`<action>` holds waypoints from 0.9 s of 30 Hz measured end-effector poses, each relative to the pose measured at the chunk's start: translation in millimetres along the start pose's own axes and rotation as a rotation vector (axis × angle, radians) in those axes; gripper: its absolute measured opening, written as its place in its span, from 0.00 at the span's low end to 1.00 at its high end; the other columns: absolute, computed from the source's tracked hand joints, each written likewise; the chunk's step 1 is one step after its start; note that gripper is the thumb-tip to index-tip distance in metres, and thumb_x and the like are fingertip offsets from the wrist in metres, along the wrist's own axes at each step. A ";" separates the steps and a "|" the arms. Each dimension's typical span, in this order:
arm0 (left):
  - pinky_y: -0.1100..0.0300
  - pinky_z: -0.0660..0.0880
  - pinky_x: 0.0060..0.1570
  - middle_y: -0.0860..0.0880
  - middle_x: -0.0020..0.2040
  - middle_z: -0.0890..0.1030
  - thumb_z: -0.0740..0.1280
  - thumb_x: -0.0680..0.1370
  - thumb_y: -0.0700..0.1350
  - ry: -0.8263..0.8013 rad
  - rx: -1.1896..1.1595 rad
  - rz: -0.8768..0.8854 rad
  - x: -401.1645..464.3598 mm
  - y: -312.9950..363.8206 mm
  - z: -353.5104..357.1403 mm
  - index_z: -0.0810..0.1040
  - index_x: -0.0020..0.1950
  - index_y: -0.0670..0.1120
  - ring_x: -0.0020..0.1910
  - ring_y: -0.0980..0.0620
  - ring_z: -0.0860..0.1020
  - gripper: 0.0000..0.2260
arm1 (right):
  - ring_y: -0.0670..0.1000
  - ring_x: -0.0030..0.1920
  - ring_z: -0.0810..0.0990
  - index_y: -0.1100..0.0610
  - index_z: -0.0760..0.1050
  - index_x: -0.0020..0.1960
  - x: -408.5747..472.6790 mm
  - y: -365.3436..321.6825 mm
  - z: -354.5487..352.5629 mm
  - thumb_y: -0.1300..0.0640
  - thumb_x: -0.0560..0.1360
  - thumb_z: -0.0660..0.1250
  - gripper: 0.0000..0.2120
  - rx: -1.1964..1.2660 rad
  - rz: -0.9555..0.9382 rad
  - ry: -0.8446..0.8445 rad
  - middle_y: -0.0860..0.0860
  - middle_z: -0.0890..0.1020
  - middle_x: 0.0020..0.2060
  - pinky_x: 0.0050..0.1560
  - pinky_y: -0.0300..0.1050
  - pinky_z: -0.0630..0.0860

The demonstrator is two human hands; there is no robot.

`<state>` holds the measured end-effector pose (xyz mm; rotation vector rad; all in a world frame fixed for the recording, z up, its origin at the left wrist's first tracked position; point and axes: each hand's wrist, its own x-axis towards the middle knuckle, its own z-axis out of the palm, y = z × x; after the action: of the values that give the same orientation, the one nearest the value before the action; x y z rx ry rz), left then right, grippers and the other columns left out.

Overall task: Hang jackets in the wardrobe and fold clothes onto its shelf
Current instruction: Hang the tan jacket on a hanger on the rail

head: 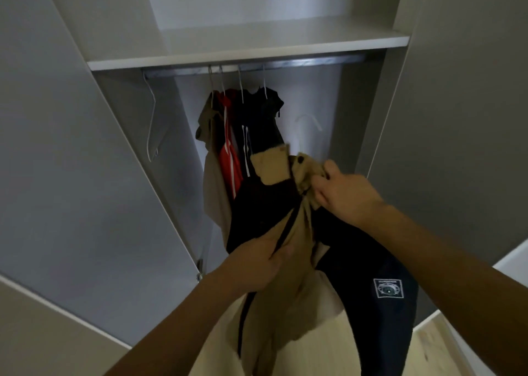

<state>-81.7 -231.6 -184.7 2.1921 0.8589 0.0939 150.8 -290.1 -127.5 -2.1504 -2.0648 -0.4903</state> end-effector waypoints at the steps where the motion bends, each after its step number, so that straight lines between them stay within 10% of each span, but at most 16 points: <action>1: 0.72 0.72 0.45 0.58 0.45 0.78 0.55 0.81 0.63 -0.062 0.022 -0.027 -6.6 -7.5 -3.4 0.77 0.58 0.51 0.43 0.62 0.77 0.20 | 0.49 0.25 0.59 0.58 0.72 0.50 -3.7 9.9 0.9 0.53 0.80 0.60 0.08 -0.038 0.032 -0.043 0.57 0.70 0.50 0.26 0.41 0.56; 5: 0.62 0.76 0.46 0.49 0.47 0.80 0.57 0.81 0.59 -0.142 0.193 -0.109 -10.6 -23.4 -15.7 0.76 0.50 0.48 0.44 0.53 0.79 0.17 | 0.52 0.26 0.62 0.59 0.73 0.53 -13.3 15.5 1.5 0.53 0.80 0.59 0.10 -0.048 0.054 -0.062 0.58 0.72 0.49 0.26 0.44 0.62; 10: 0.65 0.72 0.30 0.51 0.39 0.77 0.61 0.80 0.55 0.226 0.039 0.075 31.5 8.3 -2.3 0.67 0.54 0.49 0.34 0.55 0.76 0.11 | 0.54 0.26 0.65 0.59 0.72 0.51 -5.3 -19.1 -8.0 0.53 0.80 0.60 0.09 0.085 -0.018 0.029 0.56 0.71 0.46 0.24 0.44 0.63; 15: 0.51 0.79 0.41 0.47 0.42 0.79 0.60 0.81 0.52 0.315 -0.079 0.123 57.1 13.3 1.8 0.71 0.53 0.46 0.39 0.51 0.79 0.10 | 0.54 0.36 0.75 0.50 0.68 0.58 -10.7 -34.9 -12.6 0.43 0.81 0.47 0.16 0.268 0.074 -0.022 0.49 0.69 0.49 0.35 0.49 0.74; 18: 0.69 0.76 0.41 0.56 0.44 0.81 0.61 0.81 0.53 0.310 -0.271 0.177 50.1 4.6 -2.0 0.75 0.49 0.59 0.42 0.60 0.79 0.04 | 0.51 0.43 0.76 0.47 0.68 0.57 -18.3 -20.1 -19.0 0.36 0.78 0.44 0.21 0.398 0.183 0.018 0.47 0.71 0.48 0.41 0.51 0.76; 27: 0.56 0.77 0.44 0.47 0.44 0.79 0.57 0.83 0.43 0.366 -0.288 0.334 31.3 14.5 -9.6 0.74 0.54 0.45 0.42 0.53 0.78 0.07 | 0.50 0.40 0.81 0.56 0.76 0.24 -14.0 -12.1 -22.4 0.21 0.68 0.47 0.42 1.033 0.728 -0.029 0.53 0.82 0.32 0.49 0.45 0.72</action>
<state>-52.7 -213.4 -174.1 2.0511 0.6139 0.7542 135.3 -309.5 -112.4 -1.9355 -0.9635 0.5687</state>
